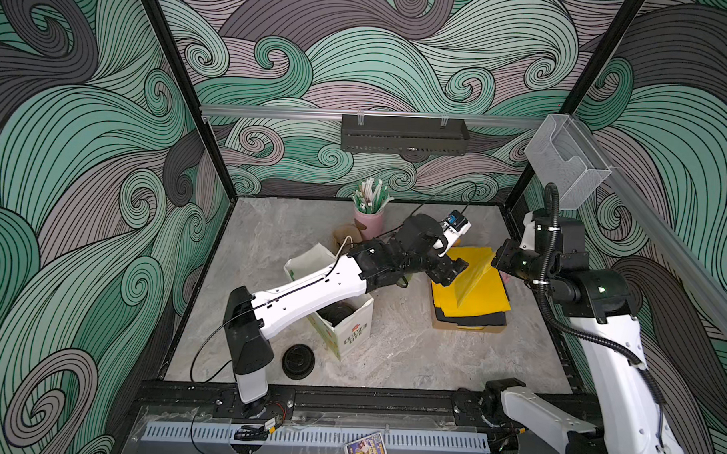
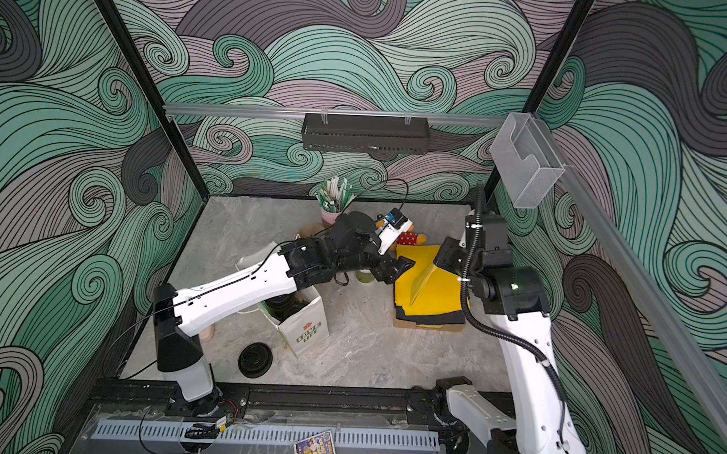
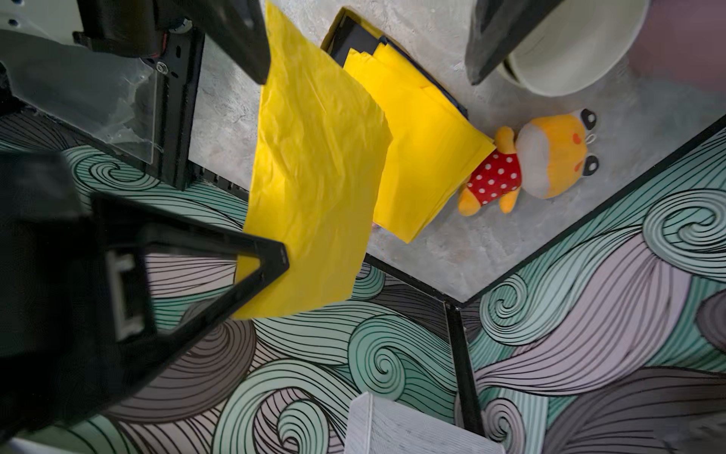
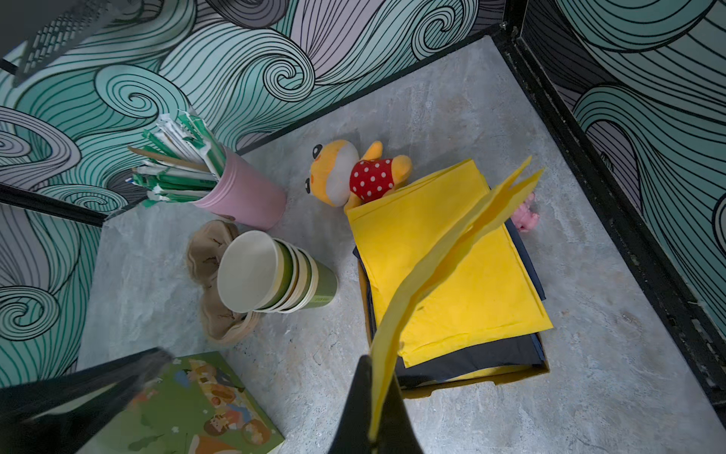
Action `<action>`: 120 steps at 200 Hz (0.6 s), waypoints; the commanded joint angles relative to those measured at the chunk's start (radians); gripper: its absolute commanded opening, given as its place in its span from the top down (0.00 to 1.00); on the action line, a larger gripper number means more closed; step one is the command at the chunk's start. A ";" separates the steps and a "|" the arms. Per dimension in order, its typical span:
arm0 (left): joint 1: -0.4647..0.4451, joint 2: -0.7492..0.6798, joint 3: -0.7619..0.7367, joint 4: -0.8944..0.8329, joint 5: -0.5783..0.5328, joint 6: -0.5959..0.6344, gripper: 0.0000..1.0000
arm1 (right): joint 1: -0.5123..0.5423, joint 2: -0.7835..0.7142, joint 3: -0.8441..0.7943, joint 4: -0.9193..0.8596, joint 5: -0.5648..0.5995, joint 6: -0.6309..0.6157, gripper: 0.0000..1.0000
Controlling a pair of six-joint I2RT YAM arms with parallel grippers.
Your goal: Pack the takeout coffee
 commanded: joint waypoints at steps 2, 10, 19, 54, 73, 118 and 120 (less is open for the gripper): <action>-0.022 0.029 0.084 0.080 0.108 0.021 0.18 | -0.003 -0.004 0.060 -0.077 0.016 0.047 1.00; -0.030 0.042 0.083 0.090 0.131 0.009 0.18 | -0.003 -0.004 0.082 -0.084 0.026 0.062 1.00; -0.039 0.054 0.081 0.098 0.149 -0.003 0.17 | -0.003 -0.003 0.105 -0.088 0.034 0.085 1.00; -0.054 0.083 0.079 0.135 0.176 -0.040 0.16 | -0.003 0.010 0.170 -0.098 0.031 0.143 1.00; -0.055 0.090 0.082 0.146 0.172 -0.048 0.16 | -0.004 0.010 0.194 -0.094 0.033 0.152 1.00; -0.053 0.144 0.159 0.099 0.023 -0.010 0.27 | -0.003 0.002 0.237 -0.093 0.018 0.200 1.00; -0.053 0.147 0.162 0.098 0.018 -0.009 0.28 | -0.003 0.002 0.238 -0.092 0.018 0.202 1.00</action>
